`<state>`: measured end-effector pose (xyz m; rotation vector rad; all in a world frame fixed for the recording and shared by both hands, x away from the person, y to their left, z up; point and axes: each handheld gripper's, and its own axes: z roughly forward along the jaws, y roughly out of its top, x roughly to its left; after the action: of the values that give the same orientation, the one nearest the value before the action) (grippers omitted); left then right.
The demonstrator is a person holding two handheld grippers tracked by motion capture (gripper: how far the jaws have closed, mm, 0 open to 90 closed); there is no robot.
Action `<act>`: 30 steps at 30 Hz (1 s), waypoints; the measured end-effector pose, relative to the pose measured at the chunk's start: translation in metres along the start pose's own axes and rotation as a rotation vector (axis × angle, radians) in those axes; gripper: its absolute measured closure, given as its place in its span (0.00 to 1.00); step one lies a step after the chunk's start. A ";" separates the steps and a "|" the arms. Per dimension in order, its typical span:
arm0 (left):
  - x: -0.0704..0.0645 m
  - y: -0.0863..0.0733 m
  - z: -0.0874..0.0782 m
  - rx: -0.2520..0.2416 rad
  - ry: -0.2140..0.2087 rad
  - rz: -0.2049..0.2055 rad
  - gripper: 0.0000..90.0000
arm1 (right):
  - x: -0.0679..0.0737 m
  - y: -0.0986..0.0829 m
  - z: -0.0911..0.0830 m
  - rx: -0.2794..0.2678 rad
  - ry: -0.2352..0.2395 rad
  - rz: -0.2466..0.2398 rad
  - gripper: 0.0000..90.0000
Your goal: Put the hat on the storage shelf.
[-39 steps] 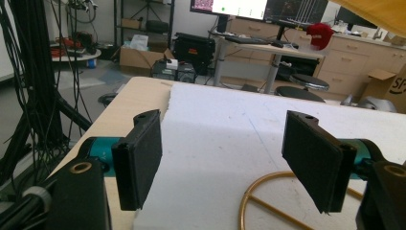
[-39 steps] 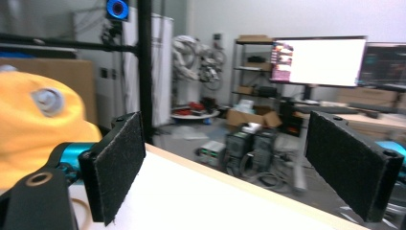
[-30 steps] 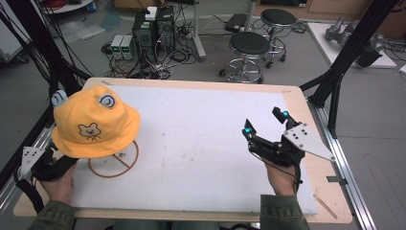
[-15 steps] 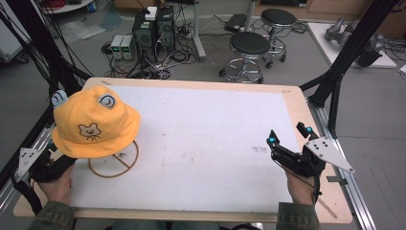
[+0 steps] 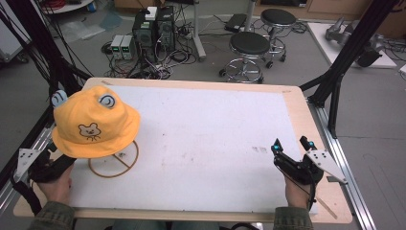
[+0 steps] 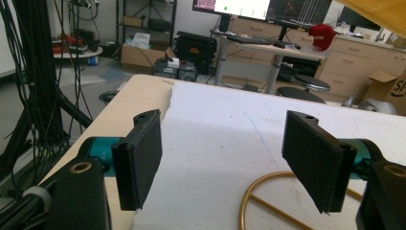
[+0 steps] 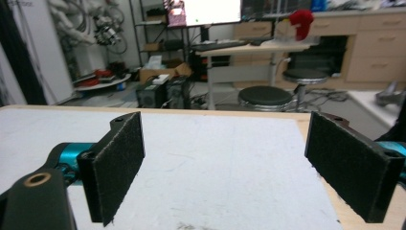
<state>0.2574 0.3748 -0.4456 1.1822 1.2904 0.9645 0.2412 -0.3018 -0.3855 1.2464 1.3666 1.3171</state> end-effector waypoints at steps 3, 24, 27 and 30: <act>0.000 0.000 0.000 -0.001 0.000 -0.001 0.34 | 0.000 -0.010 0.000 -0.018 -0.038 -0.005 0.14; 0.000 0.000 0.001 0.002 -0.005 -0.006 0.34 | -0.005 -0.025 0.001 0.007 -0.085 0.026 0.14; -0.001 0.000 0.002 0.001 -0.007 -0.006 0.34 | -0.005 -0.026 0.001 0.008 -0.087 0.027 0.14; -0.001 0.000 0.002 0.002 -0.006 -0.006 0.34 | -0.005 -0.026 0.000 0.011 -0.088 0.033 0.14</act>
<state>0.2594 0.3736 -0.4460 1.1811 1.2899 0.9549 0.2397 -0.3053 -0.4121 1.3236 1.2978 1.2638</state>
